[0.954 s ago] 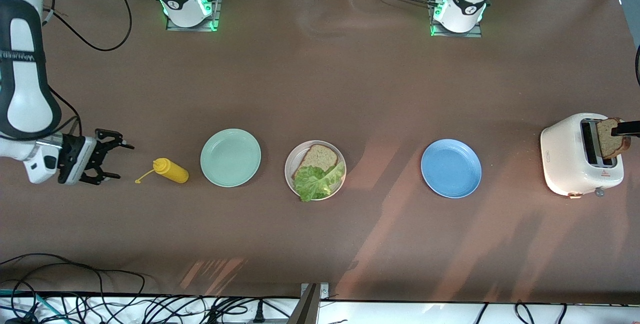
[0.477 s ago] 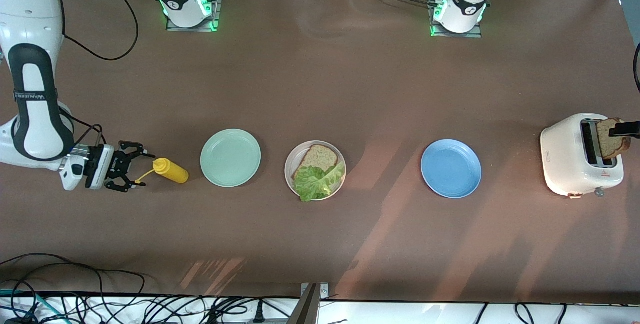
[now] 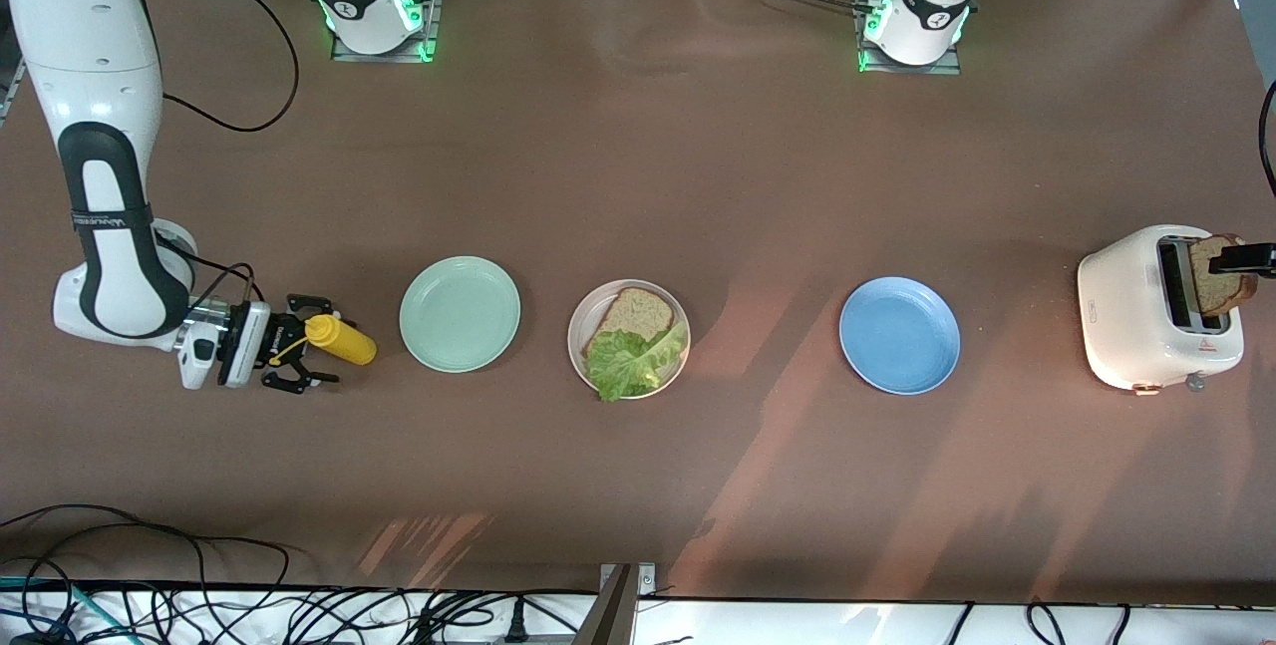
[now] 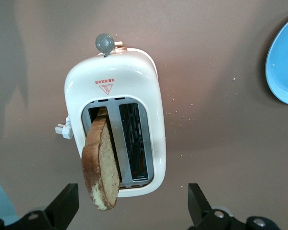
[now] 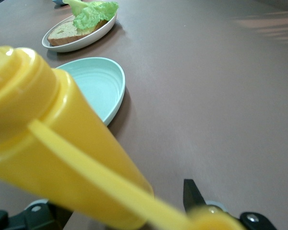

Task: Make sandwich on beige plate with both arms

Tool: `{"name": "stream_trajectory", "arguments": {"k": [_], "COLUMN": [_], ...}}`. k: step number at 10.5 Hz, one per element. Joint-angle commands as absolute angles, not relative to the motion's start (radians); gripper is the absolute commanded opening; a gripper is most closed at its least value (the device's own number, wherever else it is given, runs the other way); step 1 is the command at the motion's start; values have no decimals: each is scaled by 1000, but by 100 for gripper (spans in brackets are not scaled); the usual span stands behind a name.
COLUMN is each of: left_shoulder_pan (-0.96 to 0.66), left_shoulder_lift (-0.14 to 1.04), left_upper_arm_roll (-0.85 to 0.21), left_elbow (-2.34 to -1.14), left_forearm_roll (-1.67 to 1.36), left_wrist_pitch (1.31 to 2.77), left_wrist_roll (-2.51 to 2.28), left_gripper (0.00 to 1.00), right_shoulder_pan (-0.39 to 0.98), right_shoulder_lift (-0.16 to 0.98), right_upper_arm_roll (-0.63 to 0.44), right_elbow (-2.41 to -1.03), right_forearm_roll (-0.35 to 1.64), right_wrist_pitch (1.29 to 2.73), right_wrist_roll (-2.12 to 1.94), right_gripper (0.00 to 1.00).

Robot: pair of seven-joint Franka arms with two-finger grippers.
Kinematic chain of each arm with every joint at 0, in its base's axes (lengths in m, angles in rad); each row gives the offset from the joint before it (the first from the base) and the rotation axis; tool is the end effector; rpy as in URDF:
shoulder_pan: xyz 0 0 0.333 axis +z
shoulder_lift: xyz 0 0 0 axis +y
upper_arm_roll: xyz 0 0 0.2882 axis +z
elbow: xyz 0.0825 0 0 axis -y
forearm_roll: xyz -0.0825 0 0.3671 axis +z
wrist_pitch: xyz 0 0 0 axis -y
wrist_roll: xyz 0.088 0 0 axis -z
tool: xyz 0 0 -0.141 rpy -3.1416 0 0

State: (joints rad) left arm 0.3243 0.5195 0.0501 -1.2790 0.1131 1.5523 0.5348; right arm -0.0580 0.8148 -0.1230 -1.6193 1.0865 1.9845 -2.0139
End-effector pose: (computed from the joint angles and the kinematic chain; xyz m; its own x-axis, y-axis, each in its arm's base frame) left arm 0.5938 0.2447 0.3831 0.9457 -0.1692 -0.2776 -0.1738 -0.9848 0.0080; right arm 0.6271 -0.0262 0.1085 0.3765 0.5918 0.7127 0.9252 -0.2796 -0.2566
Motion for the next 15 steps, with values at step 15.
{"name": "stream_trajectory", "arguments": {"k": [15], "left_shoulder_pan": [319], "left_shoulder_lift": [509], "left_upper_arm_roll": [49], "left_elbow": [-1275], "left_forearm_roll": [143], "left_wrist_pitch": [1545], "left_wrist_roll": [551], "left_gripper": [100], "right_shoulder_pan": [774], "right_shoulder_lift": [765], "right_upper_arm_roll": [-664], "right_elbow": [-1420], "right_forearm_roll": [412], "right_wrist_pitch": [2022], "right_wrist_roll": [-1158], "right_gripper": [0]}}
